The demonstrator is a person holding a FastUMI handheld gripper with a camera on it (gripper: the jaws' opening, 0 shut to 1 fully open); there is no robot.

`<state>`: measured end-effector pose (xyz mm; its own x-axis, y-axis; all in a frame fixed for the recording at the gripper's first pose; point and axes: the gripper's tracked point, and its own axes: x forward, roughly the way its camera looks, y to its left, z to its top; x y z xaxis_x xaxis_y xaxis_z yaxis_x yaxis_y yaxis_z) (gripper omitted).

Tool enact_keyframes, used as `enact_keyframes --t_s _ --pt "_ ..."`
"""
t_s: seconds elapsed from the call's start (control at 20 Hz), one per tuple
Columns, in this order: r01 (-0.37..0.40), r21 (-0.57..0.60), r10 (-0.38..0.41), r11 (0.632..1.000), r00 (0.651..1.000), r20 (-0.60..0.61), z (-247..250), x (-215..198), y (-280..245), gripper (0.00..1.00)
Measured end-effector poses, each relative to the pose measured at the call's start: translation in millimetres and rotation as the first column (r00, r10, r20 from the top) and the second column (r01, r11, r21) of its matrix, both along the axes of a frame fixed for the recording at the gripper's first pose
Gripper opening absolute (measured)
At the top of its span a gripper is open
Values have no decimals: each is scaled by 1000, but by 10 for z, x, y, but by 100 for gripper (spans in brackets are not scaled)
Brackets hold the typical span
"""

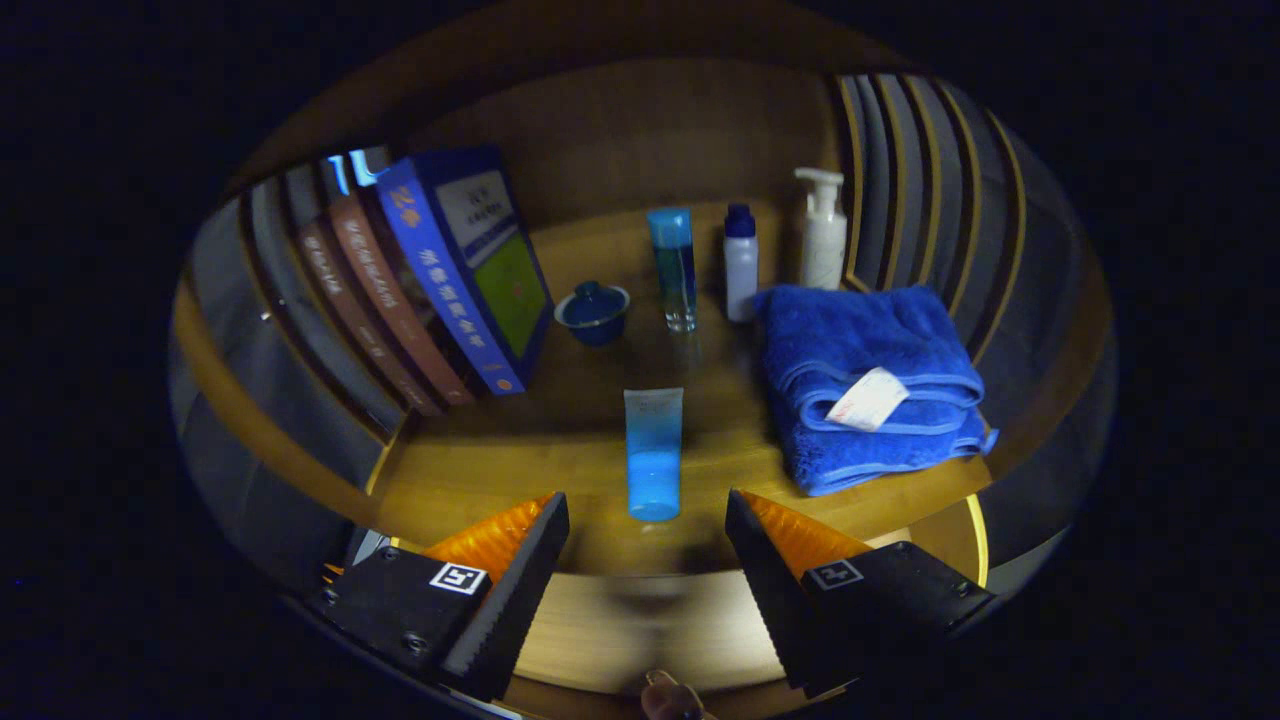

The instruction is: Pull open the drawer, take out the items inside it, and place them on the countertop above the cabinet.

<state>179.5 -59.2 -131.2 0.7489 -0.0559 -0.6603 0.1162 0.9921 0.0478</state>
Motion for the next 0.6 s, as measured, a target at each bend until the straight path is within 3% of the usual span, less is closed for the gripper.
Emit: enact_keyframes --t_s 0.35,0.6 --pt "-80 -52 90 995 968 233 474 -938 182 100" --pt "-73 -27 78 997 924 375 479 -1601 225 100"
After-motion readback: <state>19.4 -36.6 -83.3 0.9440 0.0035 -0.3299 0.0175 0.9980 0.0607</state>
